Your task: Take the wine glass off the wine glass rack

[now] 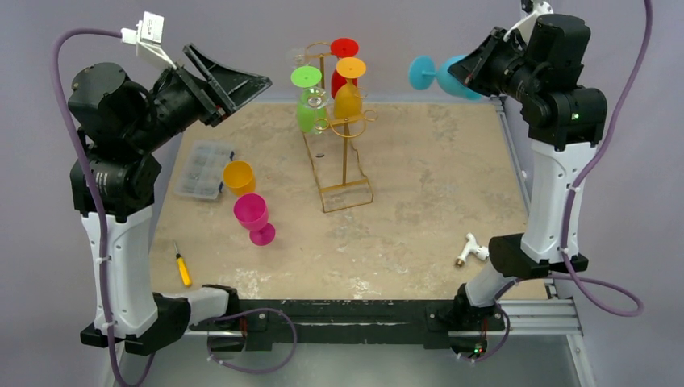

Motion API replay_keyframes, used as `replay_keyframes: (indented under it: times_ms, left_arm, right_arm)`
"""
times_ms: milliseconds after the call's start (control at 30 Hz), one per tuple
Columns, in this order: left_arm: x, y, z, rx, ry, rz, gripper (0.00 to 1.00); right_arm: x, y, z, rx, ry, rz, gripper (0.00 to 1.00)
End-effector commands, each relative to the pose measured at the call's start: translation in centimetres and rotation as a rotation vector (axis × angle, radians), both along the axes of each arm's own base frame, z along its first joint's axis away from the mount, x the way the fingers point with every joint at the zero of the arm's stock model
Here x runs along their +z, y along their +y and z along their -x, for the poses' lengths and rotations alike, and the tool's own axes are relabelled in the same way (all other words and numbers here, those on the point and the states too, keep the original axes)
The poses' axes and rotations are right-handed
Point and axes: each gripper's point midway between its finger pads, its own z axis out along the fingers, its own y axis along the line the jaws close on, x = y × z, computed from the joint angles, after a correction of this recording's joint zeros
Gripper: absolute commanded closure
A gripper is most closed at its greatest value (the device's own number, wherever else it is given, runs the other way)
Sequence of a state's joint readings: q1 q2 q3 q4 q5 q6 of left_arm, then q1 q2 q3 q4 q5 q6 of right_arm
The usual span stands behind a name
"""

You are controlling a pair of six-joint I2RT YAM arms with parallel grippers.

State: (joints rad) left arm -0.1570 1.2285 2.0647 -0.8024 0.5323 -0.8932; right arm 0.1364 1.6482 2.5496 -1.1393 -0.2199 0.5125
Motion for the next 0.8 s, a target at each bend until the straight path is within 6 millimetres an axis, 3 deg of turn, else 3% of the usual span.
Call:
replay_keyframes:
  times_ms: [0, 167, 233, 367, 767]
  left_arm:
    - [0.9, -0.2, -0.2, -0.022, -0.043, -0.016, 0.27]
    - [0.8, -0.5, -1.0, -0.034, -0.027, -0.010, 0.28]
    - [0.5, -0.6, -1.2, -0.036, -0.017, -0.014, 0.28]
    - [0.1, -0.6, -1.6, -0.040, 0.001, -0.018, 0.29]
    - [-0.5, -0.7, -1.8, -0.041, 0.010, -0.028, 0.31]
  right_arm:
    - [-2.8, -4.3, 1.6, -0.168, 0.093, 0.182, 1.00]
    - [-8.9, -5.7, 2.6, -0.217, 0.350, 0.259, 1.00]
    - [-11.7, -5.6, 3.3, -0.216, 0.482, 0.276, 1.00]
    - [-15.4, -5.1, 4.7, -0.211, 0.627, 0.326, 1.00]
    - [-20.8, -0.3, 6.0, -0.085, 0.727, 0.402, 1.00]
